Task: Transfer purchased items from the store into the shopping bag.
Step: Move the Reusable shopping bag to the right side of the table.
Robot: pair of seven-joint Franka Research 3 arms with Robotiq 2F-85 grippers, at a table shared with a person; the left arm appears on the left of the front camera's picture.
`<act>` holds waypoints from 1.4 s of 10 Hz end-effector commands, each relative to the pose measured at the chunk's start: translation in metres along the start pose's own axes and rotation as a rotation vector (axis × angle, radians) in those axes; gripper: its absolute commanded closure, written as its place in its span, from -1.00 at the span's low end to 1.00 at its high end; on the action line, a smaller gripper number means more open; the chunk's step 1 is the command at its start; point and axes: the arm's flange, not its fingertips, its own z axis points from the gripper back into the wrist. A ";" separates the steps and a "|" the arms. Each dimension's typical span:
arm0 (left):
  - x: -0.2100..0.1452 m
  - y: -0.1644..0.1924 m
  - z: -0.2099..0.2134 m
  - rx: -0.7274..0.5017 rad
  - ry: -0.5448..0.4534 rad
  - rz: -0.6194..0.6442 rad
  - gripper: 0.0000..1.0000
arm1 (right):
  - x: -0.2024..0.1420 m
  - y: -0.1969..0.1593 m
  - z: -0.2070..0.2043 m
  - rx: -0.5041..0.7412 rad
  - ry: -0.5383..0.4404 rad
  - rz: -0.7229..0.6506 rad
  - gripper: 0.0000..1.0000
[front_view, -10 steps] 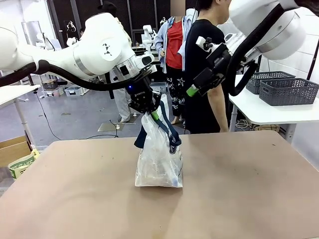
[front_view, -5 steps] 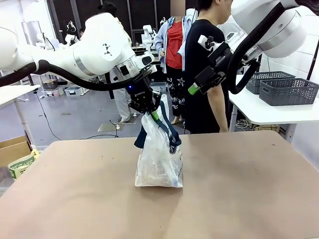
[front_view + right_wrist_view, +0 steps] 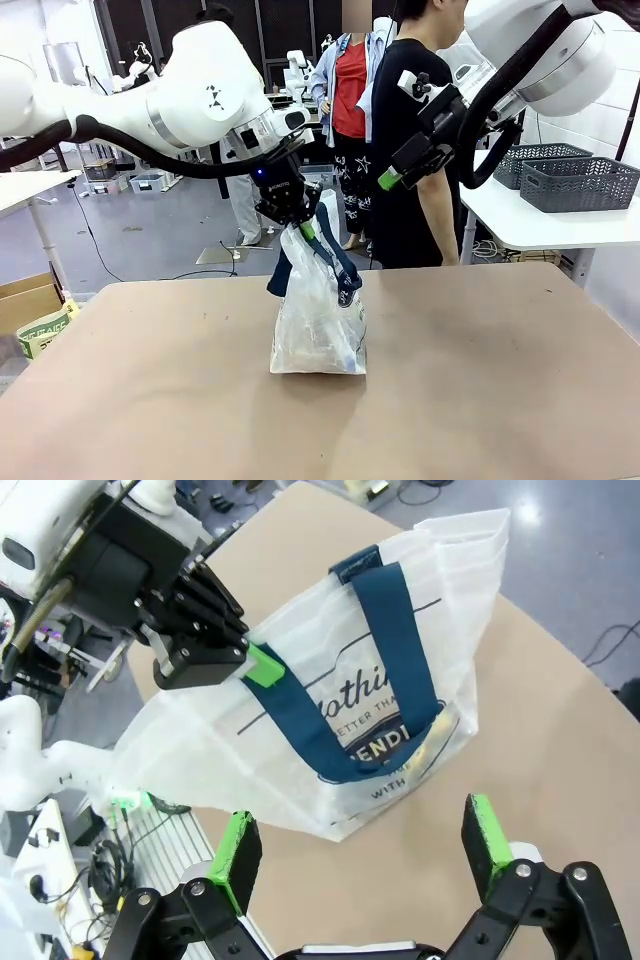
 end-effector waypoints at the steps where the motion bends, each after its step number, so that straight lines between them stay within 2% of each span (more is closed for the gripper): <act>1: 0.010 -0.006 0.026 0.100 -0.015 0.001 1.00 | -0.004 0.000 0.000 0.007 0.003 0.005 -1.00; 3: 0.013 0.007 0.061 0.137 -0.018 -0.044 1.00 | -0.004 0.000 0.000 0.007 0.003 0.005 -1.00; 6: 0.015 0.033 0.097 0.215 -0.049 -0.044 1.00 | -0.004 0.000 0.000 0.007 0.003 0.005 -1.00; 8: 0.014 0.058 0.115 0.280 -0.043 0.024 1.00 | -0.004 0.000 0.000 0.007 0.003 0.005 -1.00; 11: 0.011 0.102 0.133 0.329 0.040 0.166 1.00 | -0.004 0.000 0.000 0.007 0.003 0.005 -1.00; 14: 0.012 0.140 0.145 0.413 0.066 0.194 1.00 | -0.004 0.000 0.000 0.007 0.003 0.005 -1.00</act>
